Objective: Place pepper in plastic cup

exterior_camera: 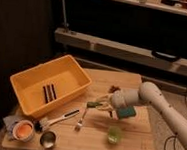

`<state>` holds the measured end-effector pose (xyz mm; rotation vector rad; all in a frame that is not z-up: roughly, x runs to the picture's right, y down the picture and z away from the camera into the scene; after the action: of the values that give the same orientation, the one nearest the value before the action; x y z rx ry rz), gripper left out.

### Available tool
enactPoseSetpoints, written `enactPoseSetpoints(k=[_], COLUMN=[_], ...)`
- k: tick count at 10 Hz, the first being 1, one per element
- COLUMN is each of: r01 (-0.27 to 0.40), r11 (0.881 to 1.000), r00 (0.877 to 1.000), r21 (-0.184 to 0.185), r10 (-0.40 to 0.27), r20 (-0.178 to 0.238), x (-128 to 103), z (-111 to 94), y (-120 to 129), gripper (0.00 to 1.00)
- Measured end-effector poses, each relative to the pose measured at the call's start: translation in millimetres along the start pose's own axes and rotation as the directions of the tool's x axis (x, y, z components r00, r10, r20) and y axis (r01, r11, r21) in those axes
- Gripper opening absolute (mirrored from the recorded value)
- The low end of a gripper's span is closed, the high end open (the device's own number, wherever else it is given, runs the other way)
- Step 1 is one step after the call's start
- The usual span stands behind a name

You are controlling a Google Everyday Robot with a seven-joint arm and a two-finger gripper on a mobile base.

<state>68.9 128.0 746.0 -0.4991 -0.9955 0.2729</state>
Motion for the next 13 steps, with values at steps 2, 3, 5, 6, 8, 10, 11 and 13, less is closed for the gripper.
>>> enactPoseSetpoints(k=[2,3,5,6,8,10,11,13], r01=[-0.023,-0.031,-0.039,-0.037,-0.031,-0.026,-0.033,-0.047], r11=[1.000,0.999,0.999,0.999,0.997,0.997,0.996,0.995], r00=[0.992,0.986,0.982,0.983,0.985,0.985,0.984,0.980], r21=[0.016,0.021,0.031,0.039,0.064,0.075,0.084,0.088], r10=[0.021,0.027,0.032,0.029,0.019,0.013,0.017,0.029], r20=[0.123,0.167,0.185,0.183,0.172,0.172,0.180,0.199], x=[-2.5,-3.1,-5.5,-7.6,-11.7,-16.9,-16.0,-11.9], z=[-6.9,-11.0,-24.1,-28.0,-40.1,-47.0,-51.5,-53.0], y=[11.1,19.9,36.0,40.5,46.7,52.9,58.2,71.1], gripper=[0.00,0.00,0.00,0.00,0.00,0.00,0.00,0.00])
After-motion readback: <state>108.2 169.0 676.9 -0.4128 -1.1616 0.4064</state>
